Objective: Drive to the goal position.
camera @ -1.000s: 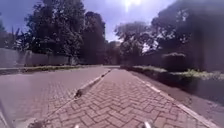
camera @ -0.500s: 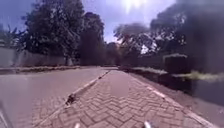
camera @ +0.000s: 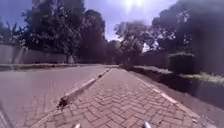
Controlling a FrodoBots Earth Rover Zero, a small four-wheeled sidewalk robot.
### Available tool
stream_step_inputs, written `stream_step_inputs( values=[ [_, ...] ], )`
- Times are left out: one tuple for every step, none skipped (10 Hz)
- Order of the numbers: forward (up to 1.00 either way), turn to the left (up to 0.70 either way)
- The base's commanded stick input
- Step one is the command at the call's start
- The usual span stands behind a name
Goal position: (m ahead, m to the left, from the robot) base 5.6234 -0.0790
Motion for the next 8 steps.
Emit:
stream_step_inputs(
  values=[
    [0.70,0.00],
    [0.70,0.00],
    [0.70,0.00],
    [0.70,0.00],
    [0.70,0.00],
    [0.70,0.00],
    [0.70,0.00],
    [0.70,0.00]
  ],
)
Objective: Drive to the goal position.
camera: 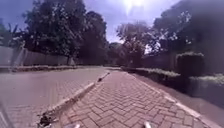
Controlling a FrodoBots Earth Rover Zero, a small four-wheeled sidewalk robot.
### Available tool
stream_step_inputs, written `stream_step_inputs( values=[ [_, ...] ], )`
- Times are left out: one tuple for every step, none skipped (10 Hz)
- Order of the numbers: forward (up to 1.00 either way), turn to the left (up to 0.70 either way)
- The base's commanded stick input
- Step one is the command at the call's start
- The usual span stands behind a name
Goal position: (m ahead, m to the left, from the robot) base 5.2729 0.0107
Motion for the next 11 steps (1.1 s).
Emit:
stream_step_inputs(
  values=[
    [0.70,0.00],
    [0.70,0.00],
    [0.70,0.00],
    [0.70,0.00],
    [0.70,0.00],
    [0.70,0.00],
    [0.70,0.00],
    [0.70,0.00],
    [0.70,0.00],
    [0.70,0.00],
    [0.70,0.00]
  ],
)
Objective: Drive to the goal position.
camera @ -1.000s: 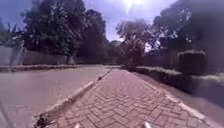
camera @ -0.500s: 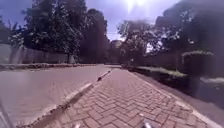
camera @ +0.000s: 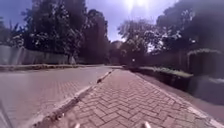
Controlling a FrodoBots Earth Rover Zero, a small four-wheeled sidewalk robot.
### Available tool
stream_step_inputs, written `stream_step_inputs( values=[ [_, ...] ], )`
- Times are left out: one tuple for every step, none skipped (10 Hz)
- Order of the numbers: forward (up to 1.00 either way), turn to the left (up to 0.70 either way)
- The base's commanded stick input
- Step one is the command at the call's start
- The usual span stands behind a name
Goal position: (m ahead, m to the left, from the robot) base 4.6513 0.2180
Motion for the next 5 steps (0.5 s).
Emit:
stream_step_inputs(
  values=[
    [0.70,0.00],
    [0.70,0.00],
    [0.70,-0.35],
    [0.70,-0.35],
    [0.70,-0.35]
  ],
)
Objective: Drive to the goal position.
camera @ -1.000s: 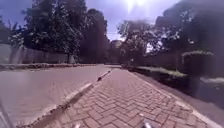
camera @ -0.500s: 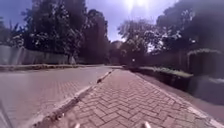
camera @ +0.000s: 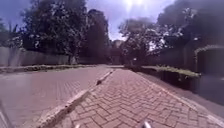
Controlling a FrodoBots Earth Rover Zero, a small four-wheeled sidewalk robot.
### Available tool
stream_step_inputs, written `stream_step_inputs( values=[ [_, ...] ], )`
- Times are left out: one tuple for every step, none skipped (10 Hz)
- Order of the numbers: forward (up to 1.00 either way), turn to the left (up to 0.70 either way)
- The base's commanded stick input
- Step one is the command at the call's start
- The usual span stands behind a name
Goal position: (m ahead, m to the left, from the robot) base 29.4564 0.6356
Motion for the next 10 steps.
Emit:
stream_step_inputs(
  values=[
    [0.70,-0.35],
    [0.70,-0.35],
    [0.70,-0.25],
    [0.70,-0.08],
    [0.70,0.00],
    [0.70,0.00],
    [0.70,0.00],
    [0.70,0.00],
    [0.70,0.00],
    [0.70,0.00]
  ],
)
